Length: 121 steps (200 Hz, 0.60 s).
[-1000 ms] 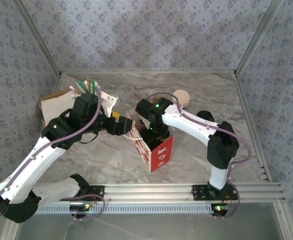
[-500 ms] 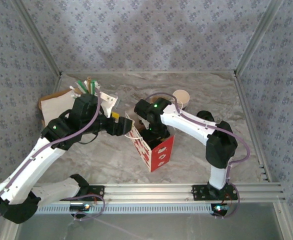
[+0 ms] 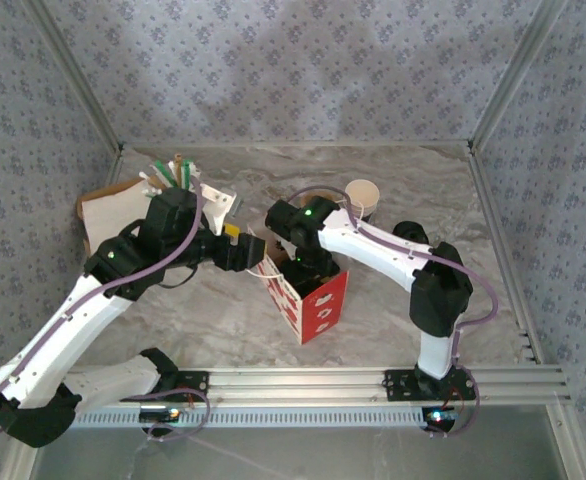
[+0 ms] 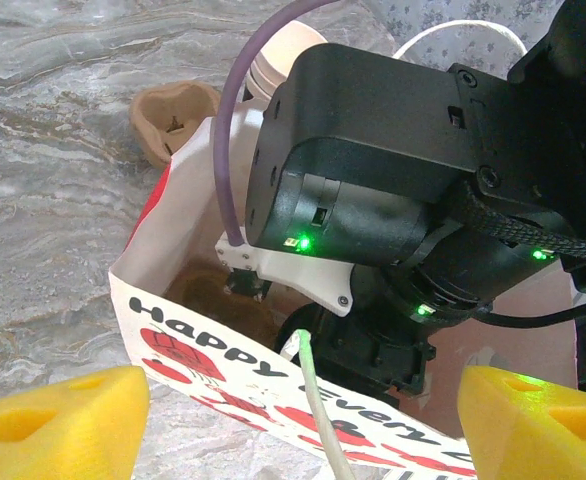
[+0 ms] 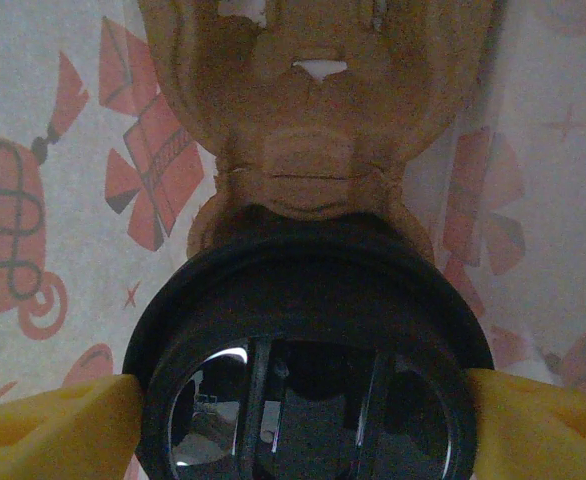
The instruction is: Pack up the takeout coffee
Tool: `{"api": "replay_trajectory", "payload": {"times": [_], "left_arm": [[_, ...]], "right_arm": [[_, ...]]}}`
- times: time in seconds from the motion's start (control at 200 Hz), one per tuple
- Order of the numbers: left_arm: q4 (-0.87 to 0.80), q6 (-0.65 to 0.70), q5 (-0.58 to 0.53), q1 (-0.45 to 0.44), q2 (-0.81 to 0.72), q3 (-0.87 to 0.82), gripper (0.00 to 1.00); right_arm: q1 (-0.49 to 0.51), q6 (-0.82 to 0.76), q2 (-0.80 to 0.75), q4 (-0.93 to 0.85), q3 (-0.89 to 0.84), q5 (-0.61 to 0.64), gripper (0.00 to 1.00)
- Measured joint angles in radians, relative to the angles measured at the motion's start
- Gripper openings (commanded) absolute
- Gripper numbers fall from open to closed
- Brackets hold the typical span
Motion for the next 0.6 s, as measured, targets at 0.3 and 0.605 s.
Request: {"api": "replay_trajectory", "payload": {"times": [0.3, 0.605], "left_arm": [[0.002, 0.0, 0.0, 0.0, 0.0, -0.001, 0.81], [0.003, 0.0, 0.0, 0.0, 0.0, -0.001, 0.81]], "right_arm": [[0.002, 0.0, 0.0, 0.0, 0.001, -0.003, 0.87], [0.006, 0.0, 0.002, -0.007, 0.005, 0.005, 0.89]]}}
